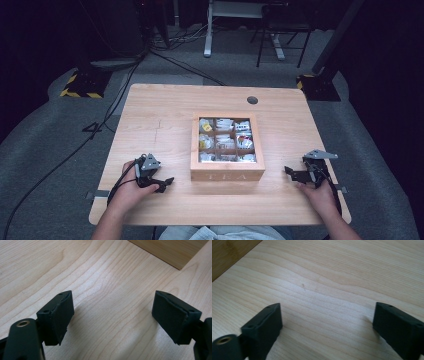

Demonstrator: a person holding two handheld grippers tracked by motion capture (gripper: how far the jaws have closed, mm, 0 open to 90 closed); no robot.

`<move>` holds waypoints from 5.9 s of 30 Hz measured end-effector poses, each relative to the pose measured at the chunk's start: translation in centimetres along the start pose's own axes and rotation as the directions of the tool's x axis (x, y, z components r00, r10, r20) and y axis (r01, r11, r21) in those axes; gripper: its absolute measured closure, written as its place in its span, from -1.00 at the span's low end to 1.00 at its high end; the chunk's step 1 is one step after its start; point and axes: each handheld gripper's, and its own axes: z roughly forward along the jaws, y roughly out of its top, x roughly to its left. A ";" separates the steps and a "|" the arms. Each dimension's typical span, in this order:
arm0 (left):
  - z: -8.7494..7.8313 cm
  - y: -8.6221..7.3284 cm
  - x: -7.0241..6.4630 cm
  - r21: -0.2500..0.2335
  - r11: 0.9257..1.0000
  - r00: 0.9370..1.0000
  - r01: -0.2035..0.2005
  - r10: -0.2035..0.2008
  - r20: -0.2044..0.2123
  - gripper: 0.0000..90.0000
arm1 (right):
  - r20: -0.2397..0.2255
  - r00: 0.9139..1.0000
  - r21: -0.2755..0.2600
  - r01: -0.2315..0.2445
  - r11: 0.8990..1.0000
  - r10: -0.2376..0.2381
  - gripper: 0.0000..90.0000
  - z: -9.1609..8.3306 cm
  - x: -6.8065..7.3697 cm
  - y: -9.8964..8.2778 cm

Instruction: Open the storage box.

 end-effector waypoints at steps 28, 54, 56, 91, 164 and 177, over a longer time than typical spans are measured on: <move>-0.1 -0.1 0.2 -0.003 1.000 1.000 0.009 -0.009 -0.014 -0.58 | 0.002 1.000 -0.025 0.002 1.000 -0.002 -0.45 -0.2 0.0 -0.1; -0.1 -0.1 0.2 -0.003 1.000 1.000 0.009 -0.009 -0.016 -0.58 | -0.041 0.995 -0.103 -0.090 0.991 0.086 0.99 -4.2 0.3 1.5; -0.1 -0.1 0.3 -0.003 1.000 1.000 0.008 -0.008 -0.015 -0.58 | -0.059 0.996 -0.099 -0.072 0.993 0.066 1.00 -4.5 0.9 1.8; -0.1 -0.1 0.2 -0.003 1.000 1.000 0.009 -0.009 -0.016 -0.58 | -0.342 0.921 -0.053 0.177 0.983 -0.185 1.00 -4.4 9.5 4.2; -0.1 0.0 0.2 -0.001 1.000 1.000 0.014 -0.014 -0.019 -0.58 | -0.350 0.923 -0.202 0.090 0.975 -0.158 1.00 -7.7 9.1 8.9; 0.0 0.0 0.2 -0.002 1.000 1.000 0.015 -0.015 -0.018 -0.58 | -0.344 0.926 -0.238 0.076 0.968 -0.157 1.00 -8.2 8.7 10.9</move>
